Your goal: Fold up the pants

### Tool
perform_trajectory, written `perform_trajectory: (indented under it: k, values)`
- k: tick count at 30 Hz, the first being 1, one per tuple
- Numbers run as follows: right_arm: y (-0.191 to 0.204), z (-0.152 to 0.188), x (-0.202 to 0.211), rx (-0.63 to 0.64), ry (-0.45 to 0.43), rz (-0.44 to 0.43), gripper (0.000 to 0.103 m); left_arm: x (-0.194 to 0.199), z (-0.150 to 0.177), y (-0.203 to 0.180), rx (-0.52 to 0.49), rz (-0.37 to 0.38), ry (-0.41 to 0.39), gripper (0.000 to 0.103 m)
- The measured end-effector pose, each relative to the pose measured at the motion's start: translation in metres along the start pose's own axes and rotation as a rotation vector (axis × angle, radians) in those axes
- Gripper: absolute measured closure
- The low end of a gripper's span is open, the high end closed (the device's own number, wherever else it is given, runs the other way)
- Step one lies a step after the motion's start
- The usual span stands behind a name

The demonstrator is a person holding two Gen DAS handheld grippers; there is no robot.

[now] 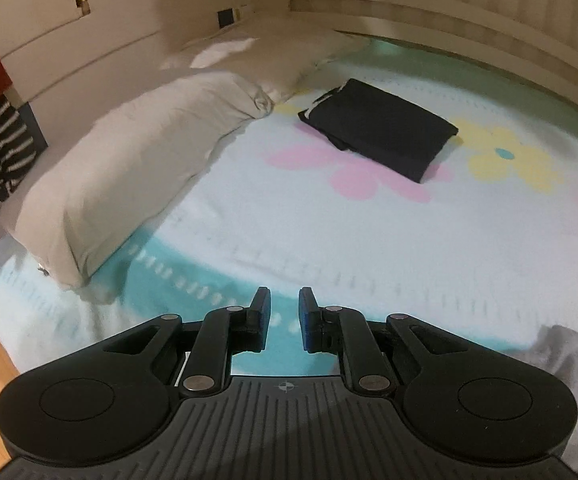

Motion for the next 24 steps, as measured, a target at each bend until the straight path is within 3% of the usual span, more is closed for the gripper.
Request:
perform_trajectory:
  k: [6, 9, 14, 16, 18, 20, 24]
  values:
    - [0.044, 0.038, -0.051, 0.123, 0.156, -0.022, 0.086, -0.012, 0.020, -0.034, -0.117, 0.064, 0.070, 0.088]
    - [0.052, 0.043, -0.057, 0.163, 0.151, 0.008, 0.084, -0.021, 0.032, -0.055, -0.183, 0.084, 0.101, 0.088]
    - [0.047, 0.042, -0.052, 0.136, 0.142, -0.014, 0.082, -0.039, 0.056, -0.103, -0.275, 0.224, 0.172, 0.088]
    - [0.046, 0.044, -0.048, 0.122, 0.136, -0.024, 0.081, -0.045, 0.069, -0.115, -0.329, 0.205, 0.186, 0.088]
    - [0.046, 0.046, -0.042, 0.125, 0.126, -0.034, 0.076, -0.056, 0.089, -0.122, -0.423, 0.139, 0.218, 0.088]
    - [0.044, 0.050, -0.029, 0.127, 0.128, -0.049, 0.074, -0.056, 0.098, -0.125, -0.472, 0.116, 0.183, 0.088]
    - [0.022, 0.059, 0.010, 0.091, 0.095, -0.041, 0.068, -0.053, 0.100, -0.116, -0.445, 0.099, 0.195, 0.088]
Point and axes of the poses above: each gripper's, at about its wrist camera, not at the fingertips, and x roughly against the way its jaws point, y to its left, z to its underside, the point moved 7 cm from there along -x, roughly the way its jaws point, and after that the axes turned 8 degrees about -z, right-handed, at the moved point
